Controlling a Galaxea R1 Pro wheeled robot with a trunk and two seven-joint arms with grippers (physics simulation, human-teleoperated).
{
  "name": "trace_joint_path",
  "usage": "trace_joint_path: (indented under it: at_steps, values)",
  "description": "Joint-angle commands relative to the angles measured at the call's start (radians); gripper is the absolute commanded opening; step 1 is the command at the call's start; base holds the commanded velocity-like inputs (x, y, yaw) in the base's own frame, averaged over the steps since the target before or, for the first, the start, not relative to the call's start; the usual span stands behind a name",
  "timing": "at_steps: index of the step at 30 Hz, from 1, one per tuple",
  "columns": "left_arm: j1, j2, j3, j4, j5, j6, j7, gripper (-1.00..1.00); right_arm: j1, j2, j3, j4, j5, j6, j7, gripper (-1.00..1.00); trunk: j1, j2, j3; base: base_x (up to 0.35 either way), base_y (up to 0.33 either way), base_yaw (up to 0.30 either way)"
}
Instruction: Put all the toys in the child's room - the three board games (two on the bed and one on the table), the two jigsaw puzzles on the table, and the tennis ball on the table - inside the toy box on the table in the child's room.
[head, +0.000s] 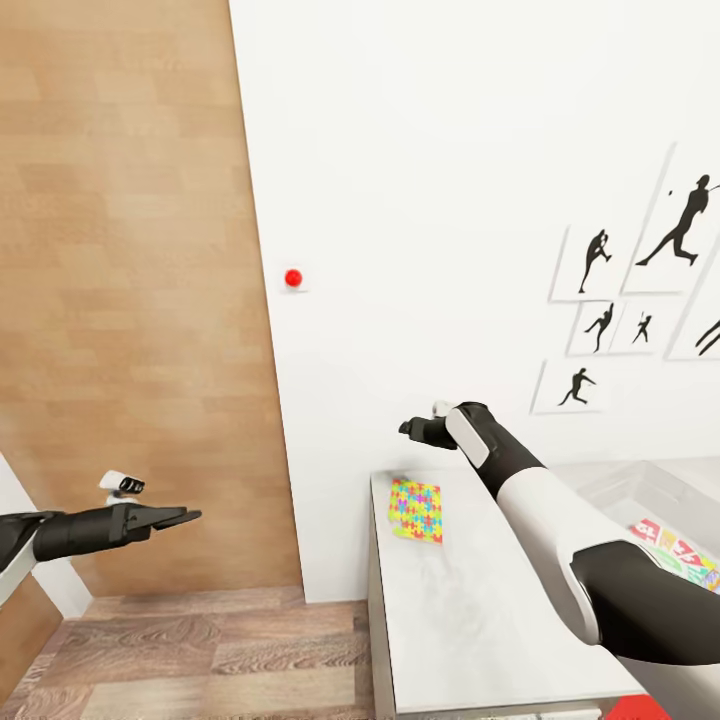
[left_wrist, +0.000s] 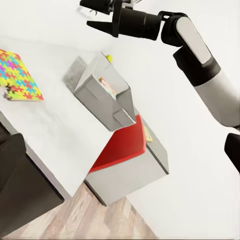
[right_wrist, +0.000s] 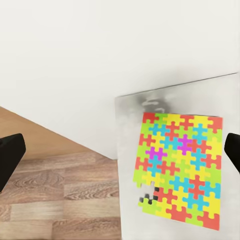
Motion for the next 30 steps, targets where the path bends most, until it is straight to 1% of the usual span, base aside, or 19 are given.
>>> trace_joint_path:
  at_steps: [1, 2, 4, 8, 30]
  values:
    - [0.000, -0.003, -0.006, -0.014, 0.003, 0.020, -0.003, 1.00, -0.001, -0.001, 0.005, -0.001, -0.010, 0.002, -0.009, 1.00, 0.001, -0.003, -0.004, 0.000, 0.000, 0.000]
    - [0.001, -0.006, -0.006, -0.020, 0.003, 0.023, -0.003, 1.00, -0.001, -0.001, 0.005, -0.001, -0.010, 0.002, -0.009, 1.00, 0.001, -0.003, -0.006, 0.000, 0.000, 0.000]
    - [0.002, -0.022, -0.006, -0.032, 0.000, 0.031, -0.003, 1.00, -0.001, -0.001, 0.005, -0.003, -0.010, 0.002, -0.009, 1.00, 0.001, -0.003, -0.009, 0.000, 0.000, 0.000]
    - [0.002, -0.034, -0.006, -0.038, -0.003, 0.029, -0.003, 1.00, -0.001, -0.001, 0.005, -0.007, -0.010, 0.005, -0.008, 1.00, 0.001, -0.003, -0.016, 0.000, 0.000, 0.000]
    - [0.002, -0.037, -0.004, -0.039, -0.001, 0.020, -0.003, 1.00, 0.000, 0.000, 0.004, -0.008, -0.011, 0.008, -0.007, 1.00, 0.001, -0.003, -0.052, 0.000, 0.000, 0.000]
